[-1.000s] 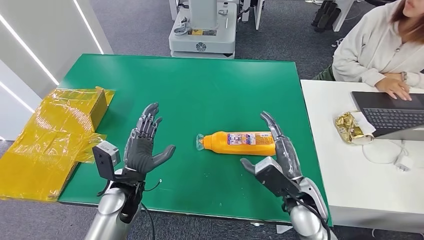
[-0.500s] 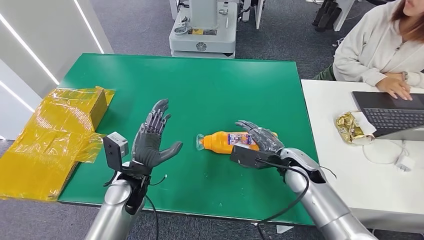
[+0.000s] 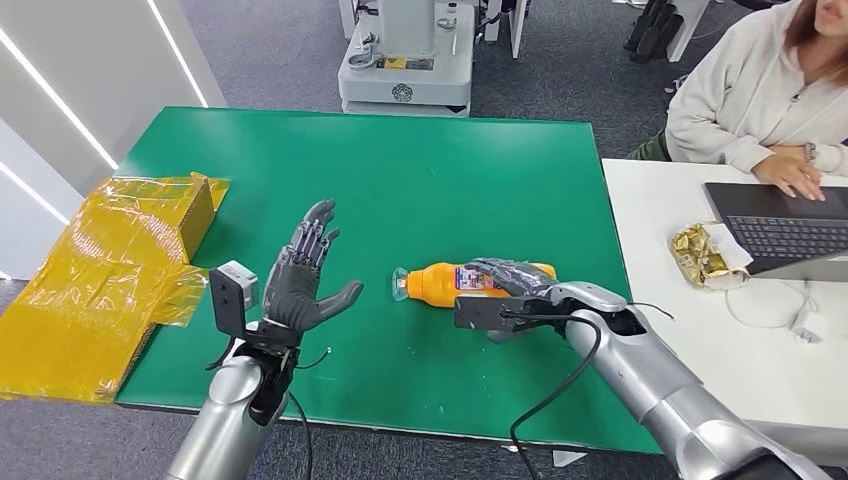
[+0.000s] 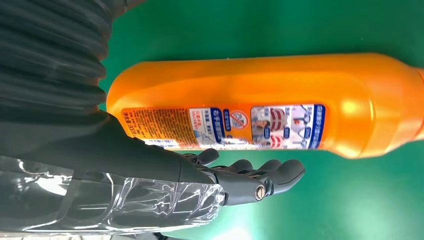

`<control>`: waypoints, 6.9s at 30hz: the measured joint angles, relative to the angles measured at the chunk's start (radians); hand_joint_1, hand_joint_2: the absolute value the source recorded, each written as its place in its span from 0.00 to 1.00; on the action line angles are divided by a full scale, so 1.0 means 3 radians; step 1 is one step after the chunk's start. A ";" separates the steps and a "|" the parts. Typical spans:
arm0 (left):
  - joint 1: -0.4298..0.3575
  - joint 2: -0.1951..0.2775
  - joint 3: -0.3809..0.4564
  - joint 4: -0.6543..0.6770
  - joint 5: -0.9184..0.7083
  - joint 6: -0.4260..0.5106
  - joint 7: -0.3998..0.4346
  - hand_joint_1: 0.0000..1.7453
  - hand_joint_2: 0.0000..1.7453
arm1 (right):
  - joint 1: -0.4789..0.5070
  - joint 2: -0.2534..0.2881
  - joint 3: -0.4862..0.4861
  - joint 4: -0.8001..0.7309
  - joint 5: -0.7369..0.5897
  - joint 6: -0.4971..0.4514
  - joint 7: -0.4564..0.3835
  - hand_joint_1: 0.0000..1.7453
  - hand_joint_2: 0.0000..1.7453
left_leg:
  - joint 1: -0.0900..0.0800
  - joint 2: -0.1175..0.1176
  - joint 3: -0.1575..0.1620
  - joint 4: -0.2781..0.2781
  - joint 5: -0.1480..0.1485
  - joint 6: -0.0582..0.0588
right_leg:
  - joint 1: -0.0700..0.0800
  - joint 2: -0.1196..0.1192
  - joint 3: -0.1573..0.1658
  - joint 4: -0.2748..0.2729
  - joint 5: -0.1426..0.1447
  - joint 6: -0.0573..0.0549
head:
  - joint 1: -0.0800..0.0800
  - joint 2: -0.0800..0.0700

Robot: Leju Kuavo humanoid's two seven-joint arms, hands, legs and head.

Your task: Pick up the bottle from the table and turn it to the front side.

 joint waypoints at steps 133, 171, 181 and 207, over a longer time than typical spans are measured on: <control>0.0115 0.0126 -0.0056 0.0139 0.0350 -0.0179 0.0037 0.00 1.00 | -0.0309 -0.0235 0.0584 0.0471 -0.0253 -0.0227 -0.0058 1.00 1.00 | 0.0000 -0.0004 0.0000 0.0001 0.0000 0.0000 | 0.0000 -0.0004 0.0000 0.0000 0.0000 0.0000 | 0.0000 0.0000; 0.0130 0.0085 -0.0040 -0.0032 -0.0004 0.0104 -0.0170 0.00 1.00 | 0.1599 -0.0470 -0.0736 -0.1138 -0.1005 -0.1087 -0.0637 1.00 1.00 | 0.0000 -0.0006 -0.0007 0.0000 -0.0003 0.0001 | 0.0000 -0.0009 -0.0003 -0.0003 -0.0003 0.0002 | 0.0000 0.0000; 0.0069 0.0084 -0.0020 -0.0050 0.0143 -0.0063 -0.0068 0.00 1.00 | 0.1823 -0.0244 -0.1147 -0.1566 -0.1328 -0.1211 -0.1038 1.00 1.00 | 0.0001 -0.0005 -0.0009 -0.0001 -0.0003 0.0001 | 0.0000 -0.0007 -0.0007 -0.0002 -0.0003 0.0001 | 0.0000 0.0000; -0.0336 0.0103 -0.0118 0.0036 0.0374 -0.0348 0.0008 0.00 1.00 | 0.1506 0.0176 -0.1221 -0.1473 -0.1515 -0.1203 -0.1380 1.00 1.00 | 0.0000 -0.0004 -0.0011 -0.0001 -0.0002 0.0001 | 0.0000 -0.0005 -0.0009 -0.0001 -0.0002 0.0001 | 0.0000 0.0000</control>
